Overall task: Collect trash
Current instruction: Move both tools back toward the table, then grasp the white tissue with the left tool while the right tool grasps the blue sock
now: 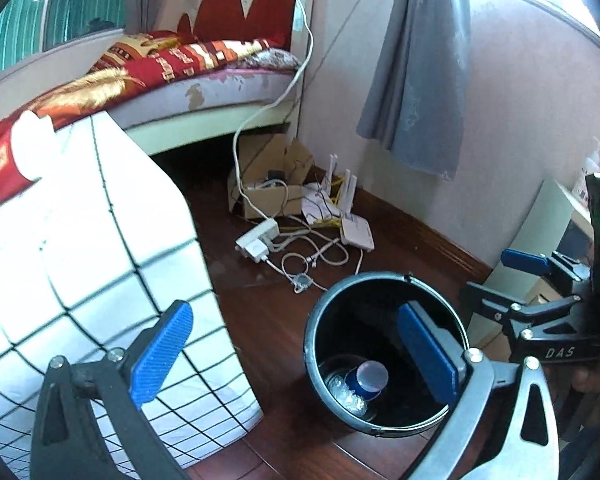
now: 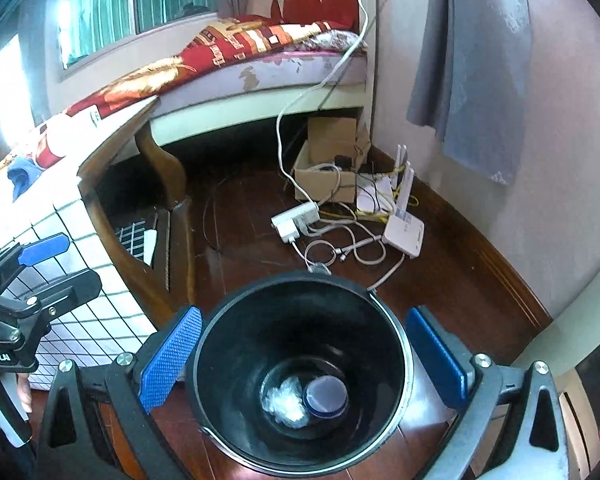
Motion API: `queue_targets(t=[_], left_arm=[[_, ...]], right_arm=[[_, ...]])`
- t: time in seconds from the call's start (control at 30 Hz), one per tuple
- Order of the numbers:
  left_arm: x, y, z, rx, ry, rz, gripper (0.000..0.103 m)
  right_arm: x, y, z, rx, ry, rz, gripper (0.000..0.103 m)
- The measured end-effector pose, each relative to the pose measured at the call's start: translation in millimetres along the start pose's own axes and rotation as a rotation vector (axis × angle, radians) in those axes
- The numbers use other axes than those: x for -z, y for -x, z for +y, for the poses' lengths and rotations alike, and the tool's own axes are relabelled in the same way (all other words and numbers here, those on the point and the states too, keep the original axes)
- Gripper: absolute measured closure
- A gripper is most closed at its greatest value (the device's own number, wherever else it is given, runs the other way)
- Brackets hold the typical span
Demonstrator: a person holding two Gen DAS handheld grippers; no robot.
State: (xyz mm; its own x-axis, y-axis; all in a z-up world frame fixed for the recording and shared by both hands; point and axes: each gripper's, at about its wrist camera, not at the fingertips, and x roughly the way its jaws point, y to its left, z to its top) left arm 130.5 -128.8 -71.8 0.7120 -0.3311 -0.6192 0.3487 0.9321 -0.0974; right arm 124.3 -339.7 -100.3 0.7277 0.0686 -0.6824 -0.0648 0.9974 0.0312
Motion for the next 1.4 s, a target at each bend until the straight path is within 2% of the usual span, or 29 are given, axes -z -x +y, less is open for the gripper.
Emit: queue_targets(t=[0.17,0.37,0.53,0.7,0.9,1.23,1.3,1.4], left_arm=[[-5,22,11,-0.029,0.014,-0.046,0.0],[-9,41,31,-0.076,0.025,-0.062,0.0],[-12,68,51,-0.178,0.03,-0.119,0.0],[-11,90,77,-0.227,0.071,-0.14,0.0],[-9,117,118,-0.295,0.126,-0.171,0.0],[16,161,208,-0.45,0.272,-0.131,0.0],[22,170,229,-0.513,0.307,-0.128,0.0],[28,179,252,-0.523,0.353,-0.133,0.0]], right_arm=[[-15,15,24,-0.024,0.037,-0.047,0.0],[-31,26,50,-0.049,0.061,-0.095,0.0],[-43,30,74,-0.081,0.081,-0.125,0.0],[-57,32,108,-0.128,0.128,-0.152,0.0],[-72,30,155,-0.189,0.179,-0.176,0.0],[-92,22,252,-0.329,0.276,-0.218,0.0],[-95,18,273,-0.342,0.314,-0.191,0.0],[-100,12,311,-0.35,0.366,-0.148,0.0]])
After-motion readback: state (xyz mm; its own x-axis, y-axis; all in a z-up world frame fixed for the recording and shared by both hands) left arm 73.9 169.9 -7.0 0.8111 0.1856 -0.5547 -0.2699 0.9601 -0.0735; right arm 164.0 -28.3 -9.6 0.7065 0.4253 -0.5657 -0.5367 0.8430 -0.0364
